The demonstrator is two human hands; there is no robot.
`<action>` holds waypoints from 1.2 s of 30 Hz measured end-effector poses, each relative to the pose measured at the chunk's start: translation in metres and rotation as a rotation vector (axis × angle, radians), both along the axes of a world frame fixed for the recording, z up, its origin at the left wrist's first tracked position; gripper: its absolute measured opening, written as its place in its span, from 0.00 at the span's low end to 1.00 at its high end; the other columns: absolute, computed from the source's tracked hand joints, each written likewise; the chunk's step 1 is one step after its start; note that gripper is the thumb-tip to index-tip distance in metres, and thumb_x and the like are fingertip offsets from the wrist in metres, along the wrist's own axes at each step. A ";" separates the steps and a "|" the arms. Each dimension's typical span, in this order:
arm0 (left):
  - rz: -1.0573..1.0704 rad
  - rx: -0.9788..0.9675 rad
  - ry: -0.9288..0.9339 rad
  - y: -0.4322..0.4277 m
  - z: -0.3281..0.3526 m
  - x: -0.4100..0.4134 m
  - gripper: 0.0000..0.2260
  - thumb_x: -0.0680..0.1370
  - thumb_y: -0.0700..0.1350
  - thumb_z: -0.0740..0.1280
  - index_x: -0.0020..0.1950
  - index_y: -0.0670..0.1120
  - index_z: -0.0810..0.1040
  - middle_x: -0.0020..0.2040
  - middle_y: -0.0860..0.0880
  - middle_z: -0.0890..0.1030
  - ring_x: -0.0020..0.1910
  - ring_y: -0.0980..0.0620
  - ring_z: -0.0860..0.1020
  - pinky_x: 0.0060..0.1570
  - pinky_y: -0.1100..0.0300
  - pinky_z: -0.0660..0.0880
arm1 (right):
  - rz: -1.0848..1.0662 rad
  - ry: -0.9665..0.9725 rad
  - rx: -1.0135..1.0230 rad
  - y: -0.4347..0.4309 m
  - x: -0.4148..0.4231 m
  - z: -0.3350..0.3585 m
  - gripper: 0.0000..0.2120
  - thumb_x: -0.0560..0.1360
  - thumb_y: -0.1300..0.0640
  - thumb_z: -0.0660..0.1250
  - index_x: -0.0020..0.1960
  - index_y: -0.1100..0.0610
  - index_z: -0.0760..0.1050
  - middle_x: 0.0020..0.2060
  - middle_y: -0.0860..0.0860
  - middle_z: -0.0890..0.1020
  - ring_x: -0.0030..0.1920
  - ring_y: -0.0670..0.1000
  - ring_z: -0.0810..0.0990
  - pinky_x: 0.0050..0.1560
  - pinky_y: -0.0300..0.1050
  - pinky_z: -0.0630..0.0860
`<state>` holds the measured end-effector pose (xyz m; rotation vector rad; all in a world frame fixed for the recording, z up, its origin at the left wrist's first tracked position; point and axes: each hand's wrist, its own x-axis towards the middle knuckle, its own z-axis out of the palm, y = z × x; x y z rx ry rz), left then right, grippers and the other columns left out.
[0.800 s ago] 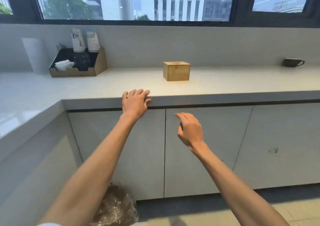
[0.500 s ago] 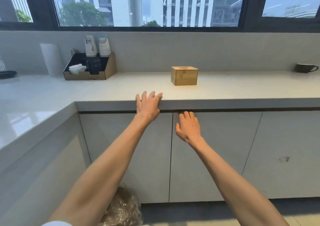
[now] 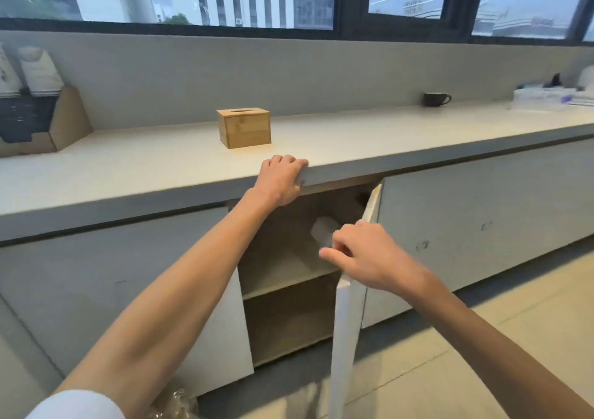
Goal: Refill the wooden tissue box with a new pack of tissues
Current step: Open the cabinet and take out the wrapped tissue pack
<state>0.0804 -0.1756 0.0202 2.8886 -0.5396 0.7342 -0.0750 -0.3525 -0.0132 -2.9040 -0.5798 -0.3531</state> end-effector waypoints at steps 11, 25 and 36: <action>0.147 0.026 -0.321 -0.058 -0.039 0.035 0.19 0.76 0.46 0.66 0.66 0.52 0.66 0.62 0.45 0.71 0.63 0.41 0.67 0.60 0.43 0.62 | -0.590 0.414 -0.257 -0.114 0.055 0.006 0.45 0.78 0.52 0.65 0.78 0.50 0.32 0.59 0.60 0.78 0.44 0.56 0.79 0.46 0.48 0.73; 0.114 -0.094 -0.470 -0.061 -0.052 0.035 0.19 0.76 0.41 0.65 0.66 0.51 0.69 0.65 0.46 0.72 0.63 0.43 0.66 0.63 0.47 0.63 | -0.693 -0.110 -0.320 -0.167 0.114 -0.023 0.27 0.81 0.38 0.52 0.52 0.60 0.75 0.50 0.59 0.83 0.49 0.62 0.81 0.41 0.47 0.67; 0.375 -0.903 0.669 -0.030 -0.194 0.069 0.19 0.83 0.50 0.55 0.72 0.45 0.69 0.71 0.46 0.72 0.68 0.41 0.72 0.65 0.52 0.68 | -0.691 -0.196 -0.264 -0.136 0.185 -0.031 0.25 0.78 0.35 0.55 0.44 0.57 0.69 0.38 0.55 0.82 0.32 0.55 0.71 0.34 0.44 0.66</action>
